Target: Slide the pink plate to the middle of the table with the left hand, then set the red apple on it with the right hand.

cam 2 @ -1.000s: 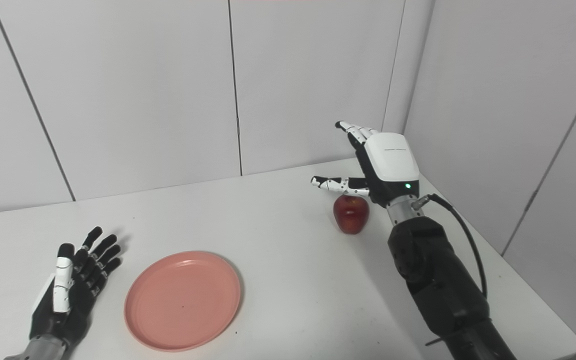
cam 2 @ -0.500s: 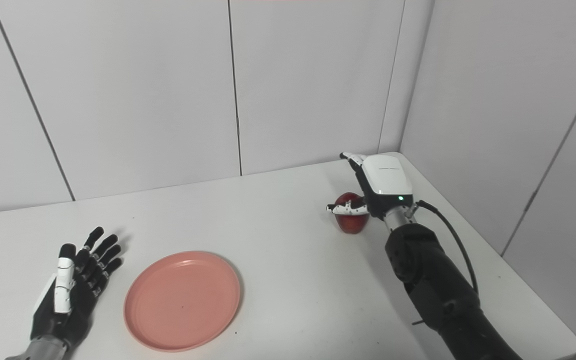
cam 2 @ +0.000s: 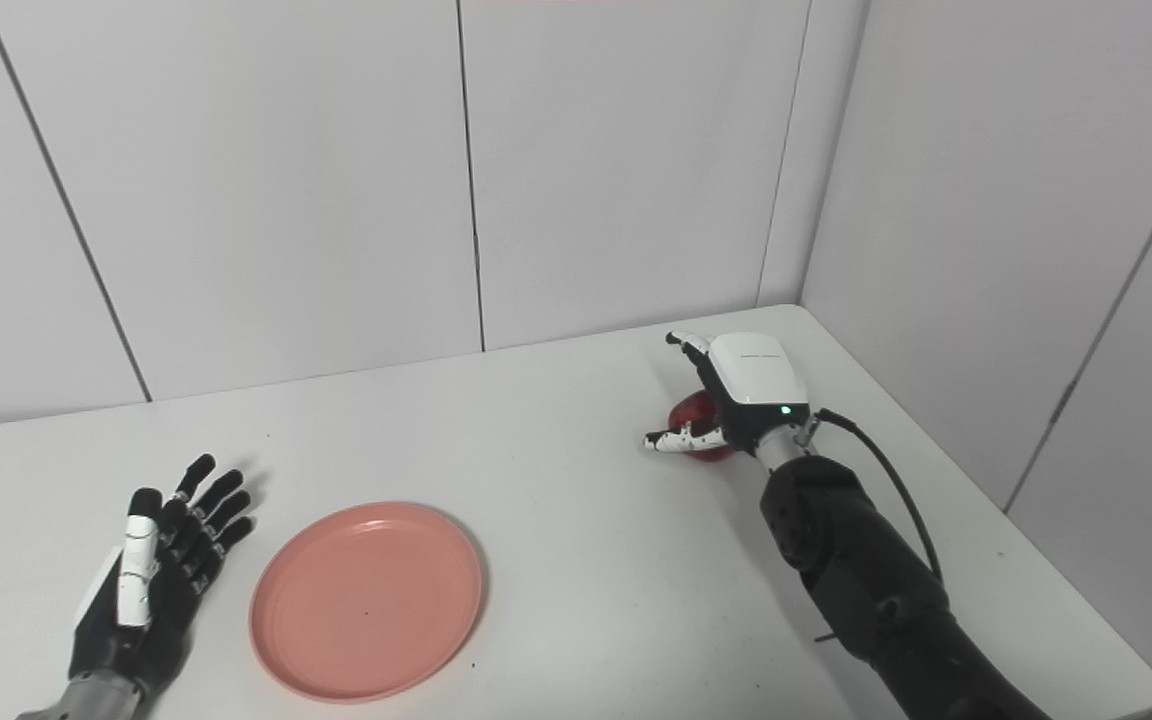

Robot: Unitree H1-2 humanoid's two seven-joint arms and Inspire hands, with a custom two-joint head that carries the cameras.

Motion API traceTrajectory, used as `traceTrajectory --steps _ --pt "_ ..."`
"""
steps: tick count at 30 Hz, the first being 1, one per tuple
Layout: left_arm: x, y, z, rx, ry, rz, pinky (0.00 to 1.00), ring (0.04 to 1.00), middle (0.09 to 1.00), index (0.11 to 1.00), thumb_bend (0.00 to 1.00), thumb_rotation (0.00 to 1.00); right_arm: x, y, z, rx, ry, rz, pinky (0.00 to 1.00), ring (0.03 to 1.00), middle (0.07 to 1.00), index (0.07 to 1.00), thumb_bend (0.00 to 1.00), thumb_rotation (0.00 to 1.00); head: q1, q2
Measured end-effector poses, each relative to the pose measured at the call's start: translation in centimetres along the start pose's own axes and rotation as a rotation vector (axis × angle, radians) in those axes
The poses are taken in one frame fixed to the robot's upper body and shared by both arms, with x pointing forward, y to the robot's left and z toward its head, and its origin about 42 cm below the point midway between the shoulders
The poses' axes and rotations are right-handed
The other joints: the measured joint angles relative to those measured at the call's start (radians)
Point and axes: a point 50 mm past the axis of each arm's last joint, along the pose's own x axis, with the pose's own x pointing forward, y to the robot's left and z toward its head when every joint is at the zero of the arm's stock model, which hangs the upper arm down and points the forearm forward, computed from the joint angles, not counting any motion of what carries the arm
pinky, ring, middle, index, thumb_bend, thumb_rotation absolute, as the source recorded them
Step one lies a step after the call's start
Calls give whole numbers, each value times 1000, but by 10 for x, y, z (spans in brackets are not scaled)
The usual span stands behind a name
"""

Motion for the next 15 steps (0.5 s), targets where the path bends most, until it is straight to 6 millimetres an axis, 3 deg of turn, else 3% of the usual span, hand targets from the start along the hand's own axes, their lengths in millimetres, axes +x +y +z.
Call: traceTrajectory --steps 15 --pt "0 -2 0 1 -1 -2 908 927 931 953 733 1000 -9 6 1 38 6 81 448 582 685 751 941 489 11 -2"
